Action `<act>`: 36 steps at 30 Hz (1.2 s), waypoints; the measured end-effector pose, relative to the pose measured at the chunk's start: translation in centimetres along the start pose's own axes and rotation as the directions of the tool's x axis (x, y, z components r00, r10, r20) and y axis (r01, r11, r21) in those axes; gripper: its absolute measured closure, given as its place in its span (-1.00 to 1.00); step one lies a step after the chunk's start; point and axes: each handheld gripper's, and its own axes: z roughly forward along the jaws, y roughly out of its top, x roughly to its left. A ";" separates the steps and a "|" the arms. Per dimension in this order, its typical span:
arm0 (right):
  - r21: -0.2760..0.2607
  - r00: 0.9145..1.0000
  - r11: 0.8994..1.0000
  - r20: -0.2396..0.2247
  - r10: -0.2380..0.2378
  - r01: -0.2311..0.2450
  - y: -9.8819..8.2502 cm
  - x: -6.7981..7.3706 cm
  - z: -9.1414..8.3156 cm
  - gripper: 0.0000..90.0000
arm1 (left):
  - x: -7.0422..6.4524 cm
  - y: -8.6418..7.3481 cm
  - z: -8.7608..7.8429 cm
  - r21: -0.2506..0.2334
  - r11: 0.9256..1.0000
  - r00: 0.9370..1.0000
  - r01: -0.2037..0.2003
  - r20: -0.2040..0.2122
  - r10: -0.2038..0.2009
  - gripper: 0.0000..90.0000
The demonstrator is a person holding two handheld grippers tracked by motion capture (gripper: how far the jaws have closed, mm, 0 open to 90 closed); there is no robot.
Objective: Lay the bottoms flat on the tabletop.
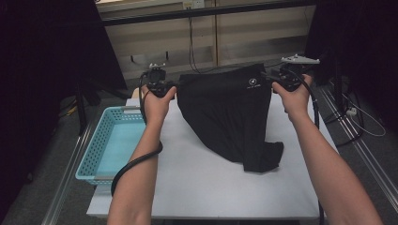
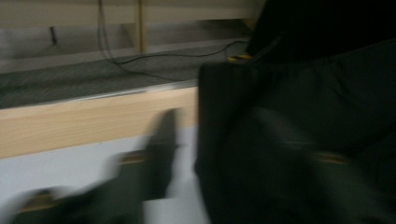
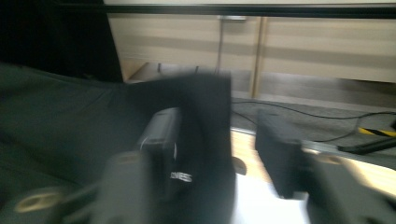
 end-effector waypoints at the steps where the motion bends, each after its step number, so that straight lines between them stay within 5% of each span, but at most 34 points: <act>1: 0.006 1.000 1.000 -0.002 -0.013 0.013 -0.2 0.2 -0.1 0.03 | -0.4 -0.5 0.1 0.005 1.000 1.000 -0.021 0.005 0.021 -0.16; 5: 0.095 0.995 0.991 -0.027 -0.093 0.095 -3.2 1.4 -1.2 -0.31 | -1.4 -3.8 0.6 0.041 0.999 0.998 -0.030 0.051 0.028 -0.51; 11: 0.150 0.990 0.983 -0.113 -0.086 0.102 -8.8 2.4 -4.9 -0.44 | -2.5 -8.6 0.3 0.092 0.995 0.994 -0.044 0.100 0.035 -0.66; 17: 0.178 0.984 0.976 -0.153 -0.096 0.123 -12.7 3.9 -8.5 -0.51 | -3.3 -11.4 -1.0 0.112 0.992 0.991 -0.064 0.122 0.050 -0.73; 27: 0.225 0.966 0.958 -0.227 -0.126 0.178 -16.5 6.6 -10.7 -0.52 | -4.1 -14.3 -2.8 0.126 0.985 0.983 -0.119 0.158 0.098 -0.78; 30: 0.237 0.960 0.949 -0.239 -0.149 0.206 -16.8 6.8 -10.7 -0.48 | -4.1 -15.2 -2.8 0.109 0.988 0.983 -0.111 0.160 0.092 -0.79; 36: 0.240 0.964 0.952 -0.229 -0.136 0.191 -17.0 6.4 -10.9 -0.46 | -3.9 -15.8 -2.7 0.122 0.986 0.982 -0.114 0.163 0.093 -0.79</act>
